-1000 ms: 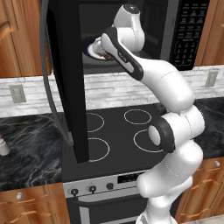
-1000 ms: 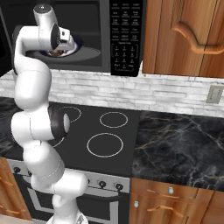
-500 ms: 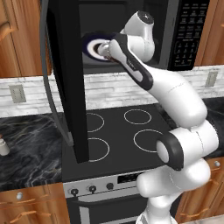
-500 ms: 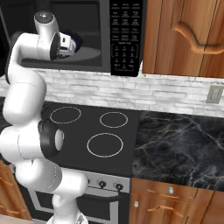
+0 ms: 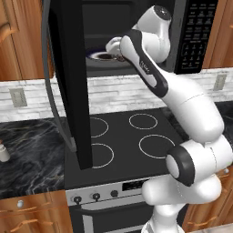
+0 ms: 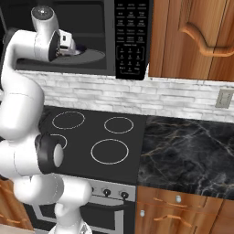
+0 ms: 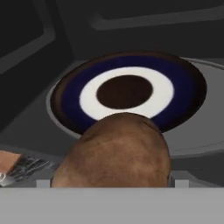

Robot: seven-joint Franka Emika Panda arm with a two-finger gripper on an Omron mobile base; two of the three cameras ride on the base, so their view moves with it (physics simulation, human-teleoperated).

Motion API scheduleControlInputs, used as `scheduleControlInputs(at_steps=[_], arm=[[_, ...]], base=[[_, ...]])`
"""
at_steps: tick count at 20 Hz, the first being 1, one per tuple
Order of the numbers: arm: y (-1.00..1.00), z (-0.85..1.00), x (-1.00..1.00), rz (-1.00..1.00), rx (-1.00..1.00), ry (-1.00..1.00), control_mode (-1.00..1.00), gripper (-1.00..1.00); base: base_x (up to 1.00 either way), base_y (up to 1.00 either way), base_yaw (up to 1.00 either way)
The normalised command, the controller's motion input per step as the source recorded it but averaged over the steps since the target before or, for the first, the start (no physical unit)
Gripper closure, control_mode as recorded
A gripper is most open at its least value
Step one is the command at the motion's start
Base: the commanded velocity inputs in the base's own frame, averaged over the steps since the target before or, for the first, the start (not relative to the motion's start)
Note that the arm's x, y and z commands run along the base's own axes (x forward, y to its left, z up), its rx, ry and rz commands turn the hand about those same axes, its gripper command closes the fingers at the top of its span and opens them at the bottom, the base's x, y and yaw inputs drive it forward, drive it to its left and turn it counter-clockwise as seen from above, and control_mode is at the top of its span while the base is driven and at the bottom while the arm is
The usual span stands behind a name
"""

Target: Retrieve the reheated potato from the microwave, then place the potato, cheese, and condiment on the cutting board.

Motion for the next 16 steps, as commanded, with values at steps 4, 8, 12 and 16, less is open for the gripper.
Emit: scheduleControlInputs(at_steps=[4, 8, 12, 16], arm=[[-0.04, 0.04, -0.63, 0.02, 0.0, -0.14, -1.0, 1.0], [-0.14, 0.01, -0.78, 0.02, 0.0, -0.14, -1.0, 1.0], [-0.34, -0.01, -0.93, 0.0, 0.0, -0.11, -1.0, 1.0], [-0.42, -0.06, -0.79, -0.03, 0.0, 0.05, -1.0, 1.0]], base=[[0.0, 0.0, 0.0], [0.0, 0.0, 0.0], [0.0, 0.0, 0.0], [0.0, 0.0, 0.0]])
